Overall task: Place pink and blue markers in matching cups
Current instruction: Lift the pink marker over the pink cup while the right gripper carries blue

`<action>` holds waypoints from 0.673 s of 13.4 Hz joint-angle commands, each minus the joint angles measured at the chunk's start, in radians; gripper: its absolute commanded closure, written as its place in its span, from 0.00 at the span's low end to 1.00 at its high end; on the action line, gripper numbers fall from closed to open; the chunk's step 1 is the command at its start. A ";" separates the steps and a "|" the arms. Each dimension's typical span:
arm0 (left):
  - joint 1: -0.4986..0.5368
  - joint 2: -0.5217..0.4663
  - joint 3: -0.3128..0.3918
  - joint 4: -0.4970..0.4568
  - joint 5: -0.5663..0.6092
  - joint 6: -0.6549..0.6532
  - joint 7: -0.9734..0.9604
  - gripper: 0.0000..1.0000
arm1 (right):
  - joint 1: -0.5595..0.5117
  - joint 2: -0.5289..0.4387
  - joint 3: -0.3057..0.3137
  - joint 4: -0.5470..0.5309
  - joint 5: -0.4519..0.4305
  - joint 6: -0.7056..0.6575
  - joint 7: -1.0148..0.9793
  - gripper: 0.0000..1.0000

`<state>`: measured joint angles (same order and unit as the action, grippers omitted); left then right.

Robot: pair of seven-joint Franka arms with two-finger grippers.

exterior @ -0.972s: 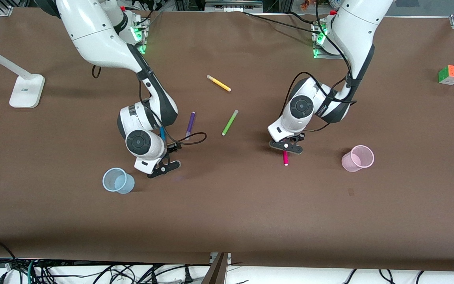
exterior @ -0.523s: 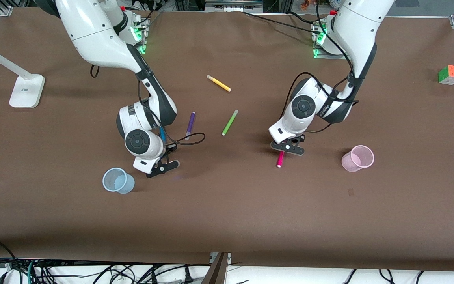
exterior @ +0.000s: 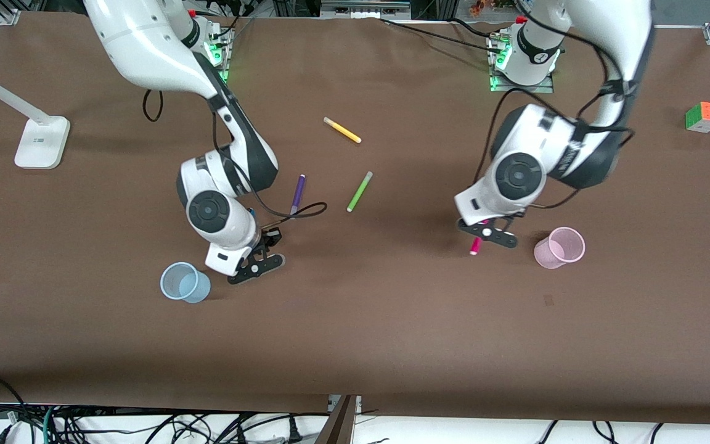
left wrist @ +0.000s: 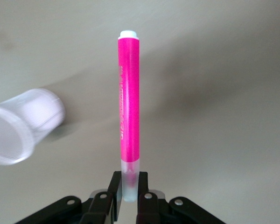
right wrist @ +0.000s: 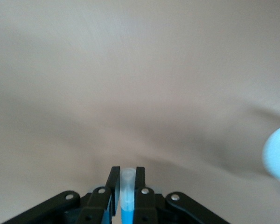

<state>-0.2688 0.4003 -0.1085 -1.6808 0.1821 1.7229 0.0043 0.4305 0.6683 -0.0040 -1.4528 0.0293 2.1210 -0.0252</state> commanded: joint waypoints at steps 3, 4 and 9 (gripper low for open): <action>0.007 0.029 -0.005 0.131 0.319 -0.325 0.221 1.00 | -0.054 -0.018 -0.001 0.201 0.015 -0.159 -0.359 1.00; 0.005 0.032 -0.005 0.130 0.400 -0.360 0.255 1.00 | -0.077 -0.038 -0.001 0.204 0.080 -0.156 -0.459 1.00; 0.037 0.138 -0.007 0.115 0.695 -0.378 0.384 1.00 | -0.275 -0.052 -0.004 0.200 0.510 -0.167 -1.112 1.00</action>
<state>-0.2354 0.4788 -0.1083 -1.5892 0.8037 1.3664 0.3460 0.2253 0.6207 -0.0240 -1.2586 0.4297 1.9769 -0.9359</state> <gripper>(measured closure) 0.828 0.837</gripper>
